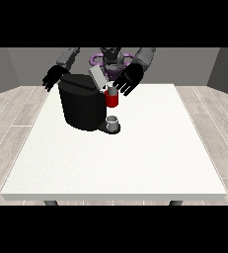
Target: Insert the coffee pod into the coffee machine and close the lid
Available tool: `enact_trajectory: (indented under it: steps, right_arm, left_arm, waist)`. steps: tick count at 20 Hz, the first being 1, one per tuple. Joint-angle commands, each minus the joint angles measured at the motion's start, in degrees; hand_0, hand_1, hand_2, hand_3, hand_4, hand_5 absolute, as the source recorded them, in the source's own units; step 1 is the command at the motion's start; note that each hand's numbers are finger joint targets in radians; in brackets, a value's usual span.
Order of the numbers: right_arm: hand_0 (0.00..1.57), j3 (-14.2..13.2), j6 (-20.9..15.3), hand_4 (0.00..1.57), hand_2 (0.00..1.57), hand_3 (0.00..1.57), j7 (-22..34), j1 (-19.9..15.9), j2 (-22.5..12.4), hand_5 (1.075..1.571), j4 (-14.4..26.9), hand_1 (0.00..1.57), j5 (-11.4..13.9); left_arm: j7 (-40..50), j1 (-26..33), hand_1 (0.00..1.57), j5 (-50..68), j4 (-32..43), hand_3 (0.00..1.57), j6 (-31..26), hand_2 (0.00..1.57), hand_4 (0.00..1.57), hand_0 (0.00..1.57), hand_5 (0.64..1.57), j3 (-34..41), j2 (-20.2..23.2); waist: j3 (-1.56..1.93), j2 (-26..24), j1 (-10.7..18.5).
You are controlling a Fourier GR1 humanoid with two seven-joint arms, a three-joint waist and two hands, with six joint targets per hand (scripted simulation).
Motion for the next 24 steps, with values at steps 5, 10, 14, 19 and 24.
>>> enact_trajectory:
  steps: [5,10,14,19,24]
  right_arm:
    - [0.00,-1.3,0.1,0.44,0.00,0.00,-4.0,-0.6,0.2,1.571,1.8,0.00,-0.7]
    - [0.00,-1.8,3.3,0.46,0.00,0.00,-3.7,1.6,-1.9,1.571,2.4,0.00,-2.4]
    - [0.00,0.2,-0.9,0.46,0.00,0.00,-2.3,-0.2,0.2,1.571,-0.4,0.00,0.4]
    - [0.00,-1.1,0.3,0.44,0.00,0.00,-2.6,0.1,-0.5,1.571,2.5,0.00,-0.8]
    - [0.00,-0.5,-0.8,0.34,0.00,0.00,-1.2,-0.9,0.3,1.571,1.9,0.00,-0.4]
  left_arm:
    - [-1.6,0.6,1.11,-2.4,-1.1,0.98,1.6,1.15,0.41,1.11,1.571,-2.0,-0.7]
    - [0.3,1.6,1.06,-2.4,-0.2,0.96,-0.1,1.12,0.37,1.06,1.571,-1.8,-0.7]
    - [-3.5,0.6,1.07,-2.7,0.7,0.93,0.5,1.12,0.37,1.07,1.571,-1.0,2.0]
    - [-4.2,1.5,0.00,-5.6,-0.6,0.00,-2.0,0.00,0.00,0.00,1.571,-5.3,0.0]
    - [-0.8,-1.2,0.00,-5.7,0.7,0.00,-4.4,0.00,0.00,0.00,1.571,-4.4,0.7]
  waist:
    - [-0.13,2.1,1.1]
    - [-0.13,-0.2,0.8]
    - [-0.15,2.3,0.2]
    - [-0.13,0.5,1.5]
    - [-0.13,-0.3,0.2]
